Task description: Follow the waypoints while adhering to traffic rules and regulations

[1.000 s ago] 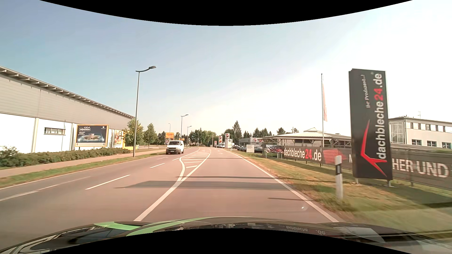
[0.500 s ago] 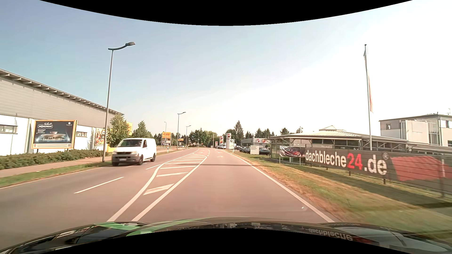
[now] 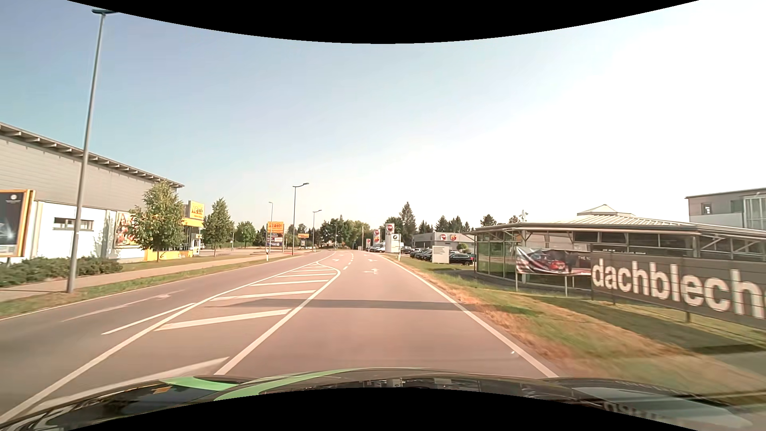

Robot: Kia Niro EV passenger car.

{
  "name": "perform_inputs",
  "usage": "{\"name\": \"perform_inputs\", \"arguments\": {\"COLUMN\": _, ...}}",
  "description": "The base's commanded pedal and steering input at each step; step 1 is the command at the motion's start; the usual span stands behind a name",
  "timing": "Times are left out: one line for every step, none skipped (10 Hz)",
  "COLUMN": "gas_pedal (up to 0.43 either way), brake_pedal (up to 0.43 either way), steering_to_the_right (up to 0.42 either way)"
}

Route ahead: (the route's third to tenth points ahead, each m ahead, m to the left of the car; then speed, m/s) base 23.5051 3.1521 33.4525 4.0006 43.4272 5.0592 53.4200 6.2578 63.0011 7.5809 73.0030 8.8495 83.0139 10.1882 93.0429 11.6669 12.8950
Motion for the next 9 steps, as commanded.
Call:
{"name": "perform_inputs", "arguments": {"gas_pedal": 0.087, "brake_pedal": 0.0, "steering_to_the_right": -0.008}}
{"name": "perform_inputs", "arguments": {"gas_pedal": 0.087, "brake_pedal": 0.0, "steering_to_the_right": -0.008}}
{"name": "perform_inputs", "arguments": {"gas_pedal": 0.087, "brake_pedal": 0.0, "steering_to_the_right": -0.008}}
{"name": "perform_inputs", "arguments": {"gas_pedal": 0.087, "brake_pedal": 0.0, "steering_to_the_right": -0.009}}
{"name": "perform_inputs", "arguments": {"gas_pedal": 0.087, "brake_pedal": 0.0, "steering_to_the_right": -0.01}}
{"name": "perform_inputs", "arguments": {"gas_pedal": 0.087, "brake_pedal": 0.0, "steering_to_the_right": -0.011}}
{"name": "perform_inputs", "arguments": {"gas_pedal": 0.087, "brake_pedal": 0.0, "steering_to_the_right": -0.011}}
{"name": "perform_inputs", "arguments": {"gas_pedal": 0.087, "brake_pedal": 0.0, "steering_to_the_right": -0.011}}
{"name": "perform_inputs", "arguments": {"gas_pedal": 0.087, "brake_pedal": 0.0, "steering_to_the_right": -0.012}}
